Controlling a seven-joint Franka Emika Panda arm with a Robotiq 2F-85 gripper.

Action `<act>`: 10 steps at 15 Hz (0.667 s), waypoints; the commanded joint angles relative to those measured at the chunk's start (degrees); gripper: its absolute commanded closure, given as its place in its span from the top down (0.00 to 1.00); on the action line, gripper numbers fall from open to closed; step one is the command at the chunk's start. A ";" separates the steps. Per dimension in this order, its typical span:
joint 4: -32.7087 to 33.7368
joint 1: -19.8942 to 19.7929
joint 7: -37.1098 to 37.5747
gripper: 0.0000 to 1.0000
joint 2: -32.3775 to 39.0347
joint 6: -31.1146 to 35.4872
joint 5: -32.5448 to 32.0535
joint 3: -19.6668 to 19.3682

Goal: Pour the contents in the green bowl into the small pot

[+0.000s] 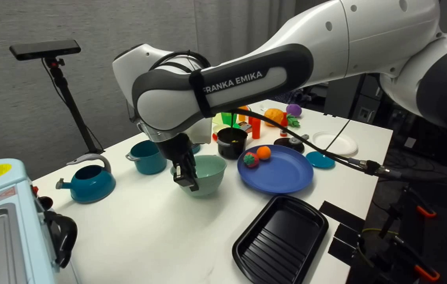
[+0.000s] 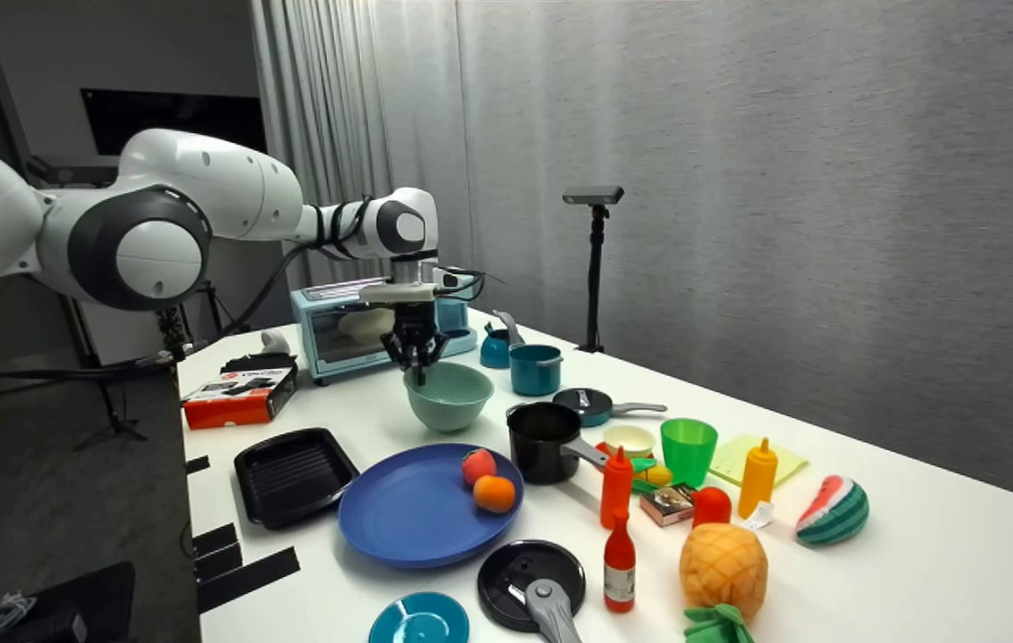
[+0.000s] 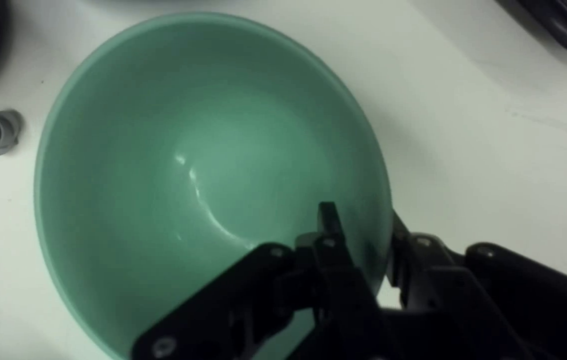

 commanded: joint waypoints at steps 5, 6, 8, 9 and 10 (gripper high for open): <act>10.05 1.41 -3.80 0.86 2.46 -9.38 -1.07 -0.35; 8.83 1.37 -4.09 0.95 0.74 -9.80 -1.23 -0.65; 9.76 1.62 -4.81 1.00 -0.91 -13.57 -1.95 -1.27; 10.08 1.62 -5.08 1.00 -1.79 -15.68 -2.25 -1.47; 13.33 1.73 -5.42 1.00 -1.42 -20.63 -2.42 -1.66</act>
